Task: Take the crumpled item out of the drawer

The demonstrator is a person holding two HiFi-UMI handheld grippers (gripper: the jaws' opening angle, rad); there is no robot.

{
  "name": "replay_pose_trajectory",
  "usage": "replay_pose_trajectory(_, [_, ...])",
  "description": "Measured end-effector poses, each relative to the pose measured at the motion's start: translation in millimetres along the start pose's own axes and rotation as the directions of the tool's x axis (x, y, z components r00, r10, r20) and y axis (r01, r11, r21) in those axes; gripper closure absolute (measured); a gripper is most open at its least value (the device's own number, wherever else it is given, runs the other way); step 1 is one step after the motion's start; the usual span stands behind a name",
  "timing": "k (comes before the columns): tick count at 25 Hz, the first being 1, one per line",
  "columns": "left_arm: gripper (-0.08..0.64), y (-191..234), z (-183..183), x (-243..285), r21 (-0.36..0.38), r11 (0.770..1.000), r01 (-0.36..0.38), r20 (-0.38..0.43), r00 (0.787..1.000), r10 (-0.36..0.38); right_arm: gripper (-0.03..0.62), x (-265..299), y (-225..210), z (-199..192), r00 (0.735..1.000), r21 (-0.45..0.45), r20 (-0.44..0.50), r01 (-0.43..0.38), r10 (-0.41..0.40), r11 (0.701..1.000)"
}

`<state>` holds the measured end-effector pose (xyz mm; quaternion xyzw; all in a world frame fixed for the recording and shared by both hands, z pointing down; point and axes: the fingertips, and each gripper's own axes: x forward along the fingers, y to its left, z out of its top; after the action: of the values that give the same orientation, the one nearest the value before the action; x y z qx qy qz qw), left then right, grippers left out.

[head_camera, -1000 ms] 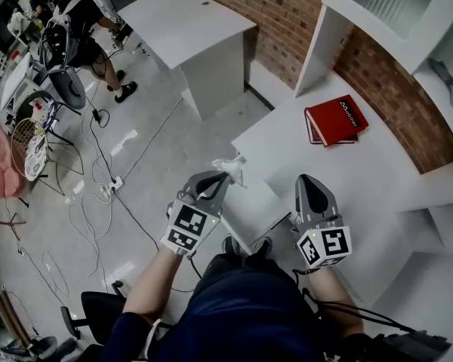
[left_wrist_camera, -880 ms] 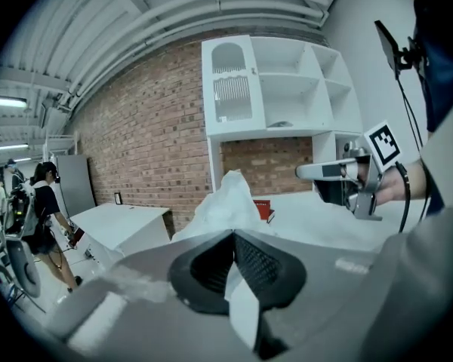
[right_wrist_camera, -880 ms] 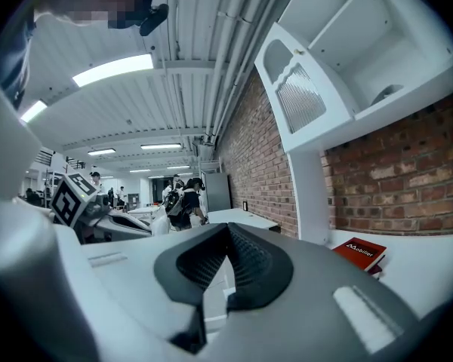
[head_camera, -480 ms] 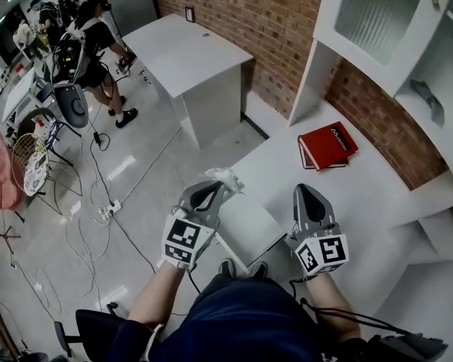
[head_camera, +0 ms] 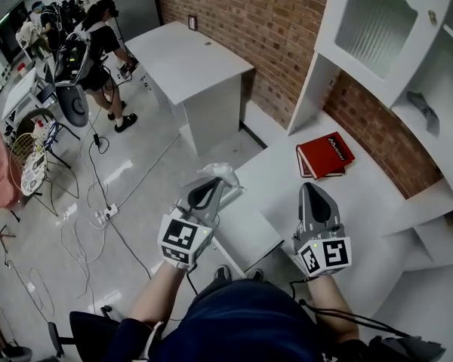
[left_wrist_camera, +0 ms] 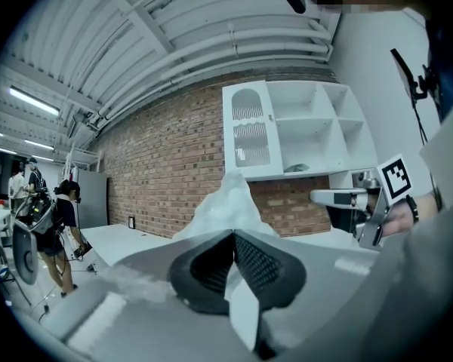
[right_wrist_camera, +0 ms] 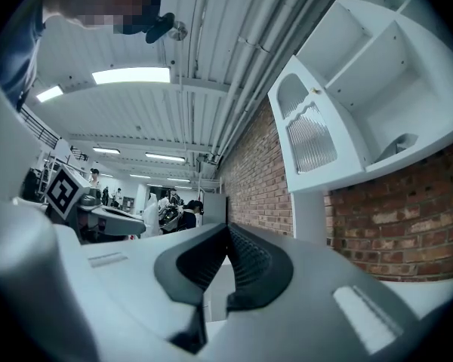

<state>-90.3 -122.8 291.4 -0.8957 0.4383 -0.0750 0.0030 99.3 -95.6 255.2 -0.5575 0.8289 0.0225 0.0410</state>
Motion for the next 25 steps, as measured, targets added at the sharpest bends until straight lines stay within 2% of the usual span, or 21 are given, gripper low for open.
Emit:
replay_pose_trajectory(7, [0.555, 6, -1, -1, -0.023, 1.000, -0.005, 0.005, 1.000, 0.005, 0.591, 5, 1, 0, 1.000, -0.006, -0.005, -0.012, 0.012, 1.000])
replay_pose_trajectory(25, [0.555, 6, -7, 11, -0.015, 1.000, 0.022, -0.015, 1.000, -0.022, 0.591, 14, -9, -8, 1.000, 0.019, -0.030, -0.002, 0.002, 1.000])
